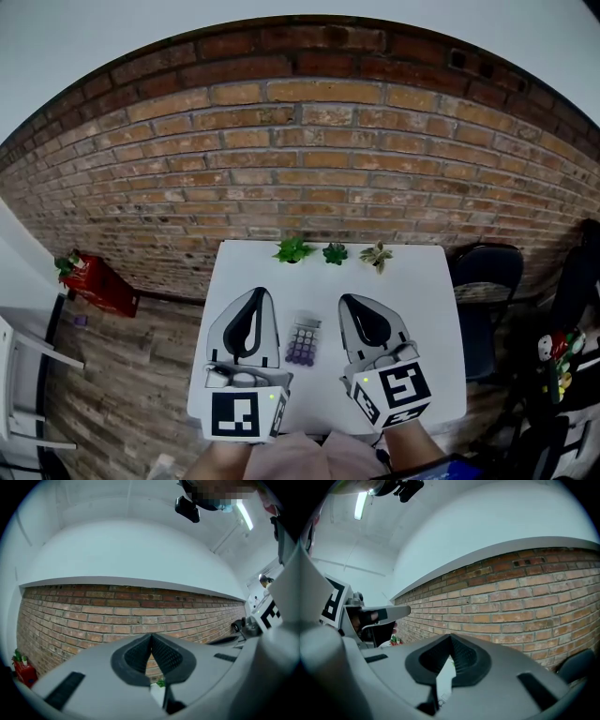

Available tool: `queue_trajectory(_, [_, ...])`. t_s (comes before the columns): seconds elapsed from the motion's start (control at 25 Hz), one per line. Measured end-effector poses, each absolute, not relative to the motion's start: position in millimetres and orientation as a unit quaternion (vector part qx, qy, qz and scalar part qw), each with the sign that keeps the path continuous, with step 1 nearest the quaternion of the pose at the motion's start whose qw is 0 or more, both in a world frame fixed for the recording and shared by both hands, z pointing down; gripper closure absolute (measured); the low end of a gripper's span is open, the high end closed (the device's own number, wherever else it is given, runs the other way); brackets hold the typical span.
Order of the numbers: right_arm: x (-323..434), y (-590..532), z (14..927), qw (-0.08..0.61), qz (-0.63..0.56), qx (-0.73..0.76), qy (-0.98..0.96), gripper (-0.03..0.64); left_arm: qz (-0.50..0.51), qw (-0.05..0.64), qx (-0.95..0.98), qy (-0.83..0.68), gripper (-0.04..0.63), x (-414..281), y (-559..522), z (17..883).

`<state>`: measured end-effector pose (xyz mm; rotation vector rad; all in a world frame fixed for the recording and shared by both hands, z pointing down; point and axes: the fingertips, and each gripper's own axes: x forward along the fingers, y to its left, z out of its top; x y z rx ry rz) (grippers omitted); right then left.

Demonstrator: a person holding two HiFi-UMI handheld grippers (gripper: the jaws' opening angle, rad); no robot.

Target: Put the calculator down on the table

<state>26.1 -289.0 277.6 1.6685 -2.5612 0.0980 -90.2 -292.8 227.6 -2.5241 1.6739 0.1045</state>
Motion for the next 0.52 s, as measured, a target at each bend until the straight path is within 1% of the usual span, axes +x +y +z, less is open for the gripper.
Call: queue_trajectory(0.52, [23.0,-288.6,281.2,0.046,0.035,0.542,-0.838,0.62,0.027,0.055,-0.833,0.549,0.584,-89.8,-291.1,233.9])
